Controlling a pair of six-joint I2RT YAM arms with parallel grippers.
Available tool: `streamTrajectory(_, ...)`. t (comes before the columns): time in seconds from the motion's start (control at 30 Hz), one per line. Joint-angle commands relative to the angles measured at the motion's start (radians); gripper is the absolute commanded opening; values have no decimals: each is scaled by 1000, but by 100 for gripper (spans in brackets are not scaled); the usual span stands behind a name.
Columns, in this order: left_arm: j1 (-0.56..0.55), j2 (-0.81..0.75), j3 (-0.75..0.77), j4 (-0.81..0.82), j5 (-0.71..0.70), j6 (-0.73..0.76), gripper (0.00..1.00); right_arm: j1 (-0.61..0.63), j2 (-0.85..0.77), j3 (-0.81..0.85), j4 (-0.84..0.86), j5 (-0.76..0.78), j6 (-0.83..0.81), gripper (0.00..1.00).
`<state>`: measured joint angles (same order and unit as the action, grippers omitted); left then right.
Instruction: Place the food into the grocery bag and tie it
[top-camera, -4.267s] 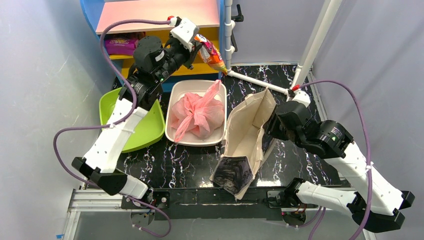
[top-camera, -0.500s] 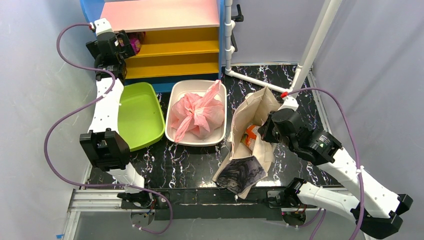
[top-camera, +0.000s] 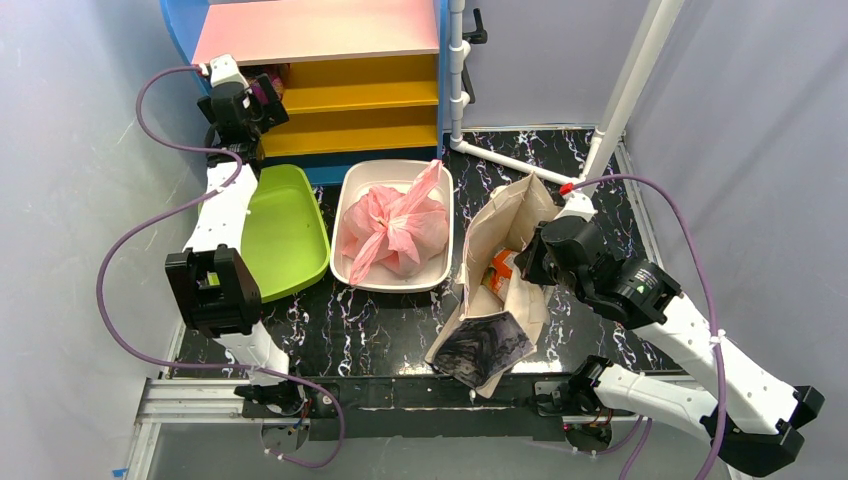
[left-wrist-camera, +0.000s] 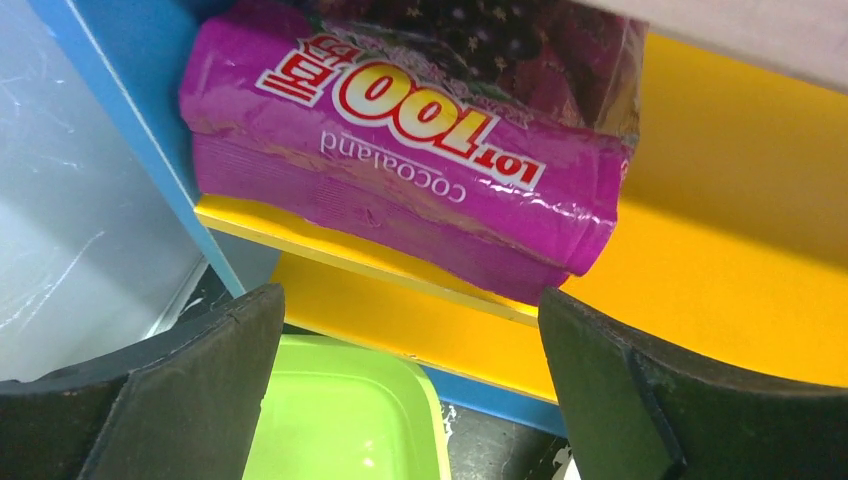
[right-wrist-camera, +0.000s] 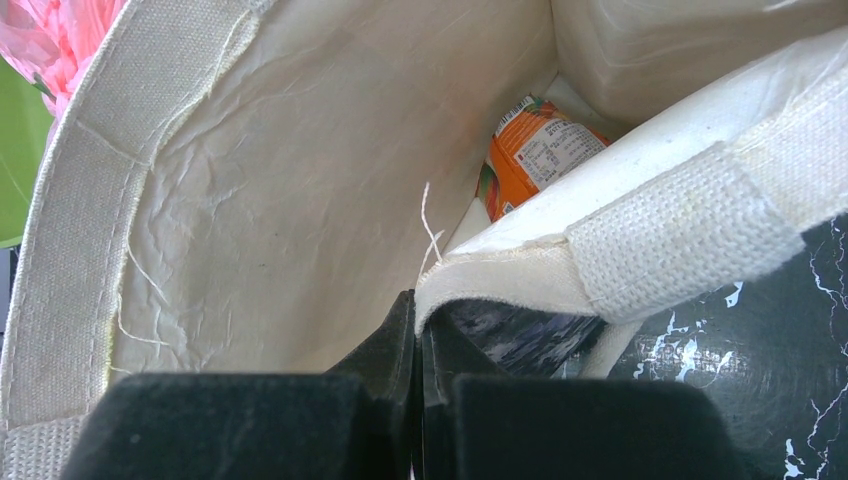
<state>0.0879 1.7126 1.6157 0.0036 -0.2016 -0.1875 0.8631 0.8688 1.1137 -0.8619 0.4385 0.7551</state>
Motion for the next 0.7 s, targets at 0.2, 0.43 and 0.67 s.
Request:
streamTrajectory(0.2,-4,-106,-91,198,122,-37,98,-4,15,-22,38,-15,-10,1)
streamTrajectory(0.43,-9,-120,-99,220,146,-45,98,-4,16,-24,41,-17,-14,1)
streamTrajectory(0.67,-9,-49,30,139,152,-54,98,-6,31,-19,58,-29,-24,1)
